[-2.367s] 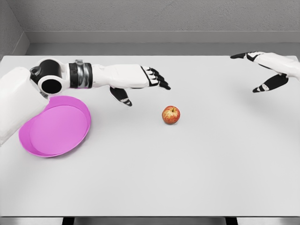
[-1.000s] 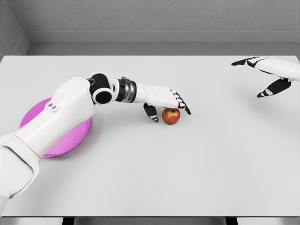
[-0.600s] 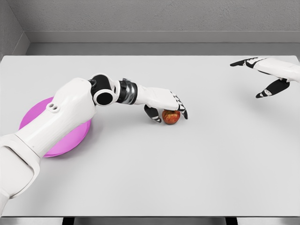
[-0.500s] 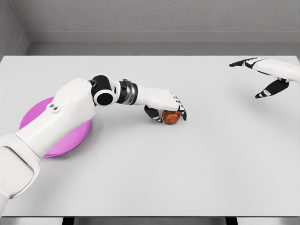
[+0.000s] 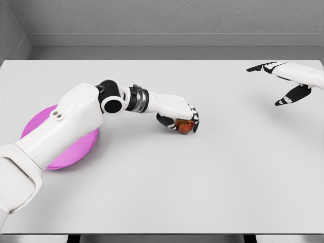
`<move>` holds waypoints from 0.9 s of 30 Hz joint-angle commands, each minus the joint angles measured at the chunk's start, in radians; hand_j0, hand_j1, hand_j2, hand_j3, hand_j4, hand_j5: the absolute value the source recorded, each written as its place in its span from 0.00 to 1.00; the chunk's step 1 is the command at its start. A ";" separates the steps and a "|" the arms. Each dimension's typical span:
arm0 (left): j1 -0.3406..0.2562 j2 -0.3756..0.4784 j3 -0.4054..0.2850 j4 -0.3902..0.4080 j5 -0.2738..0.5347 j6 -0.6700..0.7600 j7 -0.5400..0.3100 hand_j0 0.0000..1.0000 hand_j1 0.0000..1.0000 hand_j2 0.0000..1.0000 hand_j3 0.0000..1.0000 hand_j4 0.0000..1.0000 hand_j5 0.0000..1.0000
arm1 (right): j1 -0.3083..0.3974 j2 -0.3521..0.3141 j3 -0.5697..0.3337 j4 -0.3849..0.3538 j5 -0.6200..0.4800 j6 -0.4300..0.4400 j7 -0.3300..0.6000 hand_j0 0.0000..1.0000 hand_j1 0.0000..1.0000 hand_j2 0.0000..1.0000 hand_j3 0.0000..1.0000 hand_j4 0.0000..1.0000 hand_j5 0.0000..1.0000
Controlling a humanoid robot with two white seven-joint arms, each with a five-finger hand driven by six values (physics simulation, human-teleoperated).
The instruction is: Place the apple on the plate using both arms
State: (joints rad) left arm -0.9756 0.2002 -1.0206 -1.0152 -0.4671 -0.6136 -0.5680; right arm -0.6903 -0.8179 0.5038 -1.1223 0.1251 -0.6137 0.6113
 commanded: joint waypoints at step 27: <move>0.077 0.705 0.024 -0.250 0.217 0.003 0.000 0.51 0.51 0.51 0.51 0.51 0.51 | -0.006 0.008 0.013 -0.001 -0.007 0.003 0.000 1.00 1.00 1.00 1.00 1.00 1.00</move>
State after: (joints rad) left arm -0.8989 0.9010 -1.0011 -1.2860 -0.2581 -0.6141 -0.5675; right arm -0.6964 -0.8088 0.5125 -1.1225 0.1253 -0.6137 0.6113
